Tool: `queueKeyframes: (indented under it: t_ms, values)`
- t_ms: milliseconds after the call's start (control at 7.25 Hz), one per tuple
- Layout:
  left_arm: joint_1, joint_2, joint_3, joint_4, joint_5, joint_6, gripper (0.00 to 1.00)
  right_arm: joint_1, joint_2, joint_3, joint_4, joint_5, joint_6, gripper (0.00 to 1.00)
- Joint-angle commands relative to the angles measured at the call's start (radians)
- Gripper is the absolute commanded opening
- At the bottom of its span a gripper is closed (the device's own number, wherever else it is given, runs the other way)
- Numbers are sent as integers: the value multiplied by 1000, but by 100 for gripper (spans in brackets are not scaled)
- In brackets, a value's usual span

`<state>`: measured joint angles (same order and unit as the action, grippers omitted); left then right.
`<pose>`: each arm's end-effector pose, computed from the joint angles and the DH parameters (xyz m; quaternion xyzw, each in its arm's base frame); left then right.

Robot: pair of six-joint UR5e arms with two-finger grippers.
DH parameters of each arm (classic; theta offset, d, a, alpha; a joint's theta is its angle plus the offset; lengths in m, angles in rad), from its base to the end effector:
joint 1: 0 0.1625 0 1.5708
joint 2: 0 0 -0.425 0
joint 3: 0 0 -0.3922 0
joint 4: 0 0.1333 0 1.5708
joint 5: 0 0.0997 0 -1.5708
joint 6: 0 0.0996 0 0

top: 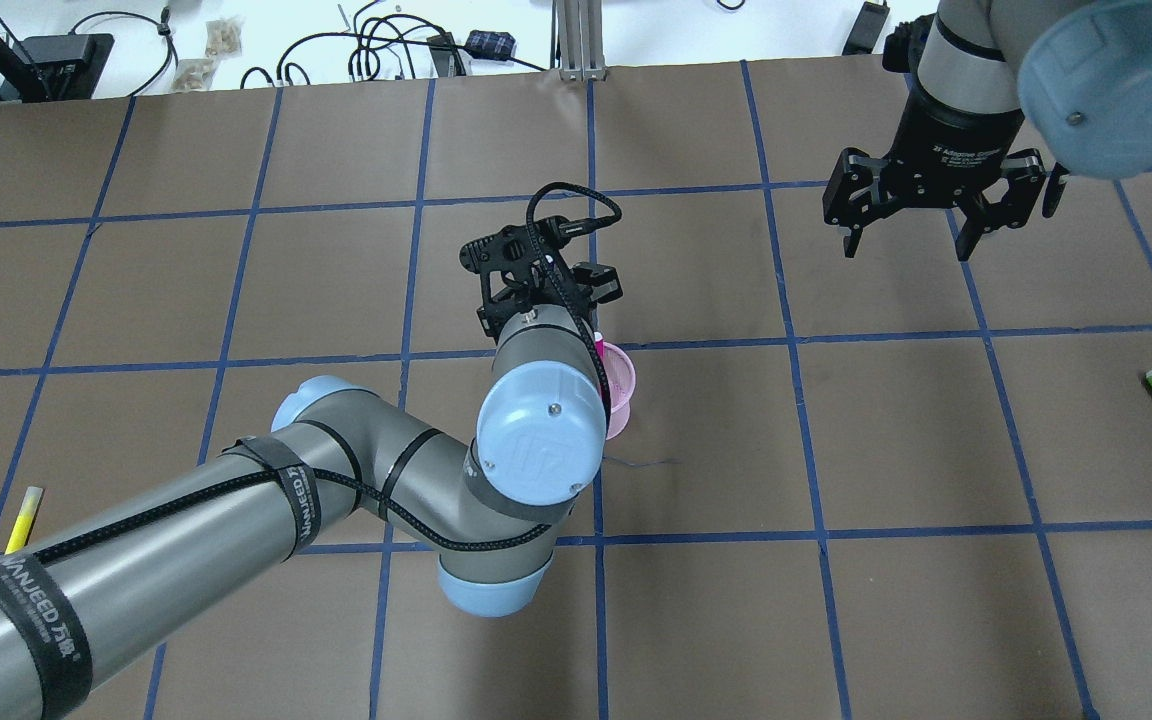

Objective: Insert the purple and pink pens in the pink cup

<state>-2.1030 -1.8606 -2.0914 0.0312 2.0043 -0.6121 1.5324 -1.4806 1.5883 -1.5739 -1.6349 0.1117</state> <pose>-0.3458 -0.4069 0.2930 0.1188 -0.8971 0.4240 0.0370 0.1070 -0.5215 0.4344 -0.0732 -0.9954 -0.0510 0.0339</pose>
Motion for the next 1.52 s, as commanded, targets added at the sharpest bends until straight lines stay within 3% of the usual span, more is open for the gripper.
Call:
queueKeyframes:
  t_ms: [0,138,414,552,966,1103,1241,1379]
  values:
    - [-2,-6,-13,-2,4,0,0,0,-3,1,0,1,-1,100]
    - [-2,-17,-13,-2,4,0,0,0,-3,1,0,0,-1,100]
    - [-2,-32,-13,-2,40,0,71,0,-4,-1,0,0,0,100]
    - [-2,-35,-13,-2,45,0,87,0,-4,-1,0,3,-1,100]
    - [-2,-32,-9,-2,45,0,91,5,-42,-1,0,20,-3,100]
    - [15,6,4,-40,25,9,100,6,-53,2,0,20,-4,100]
    - [44,26,34,-159,21,12,100,8,-58,1,0,20,-6,100]
    - [81,59,125,-402,-48,17,100,11,-63,2,0,18,-7,100]
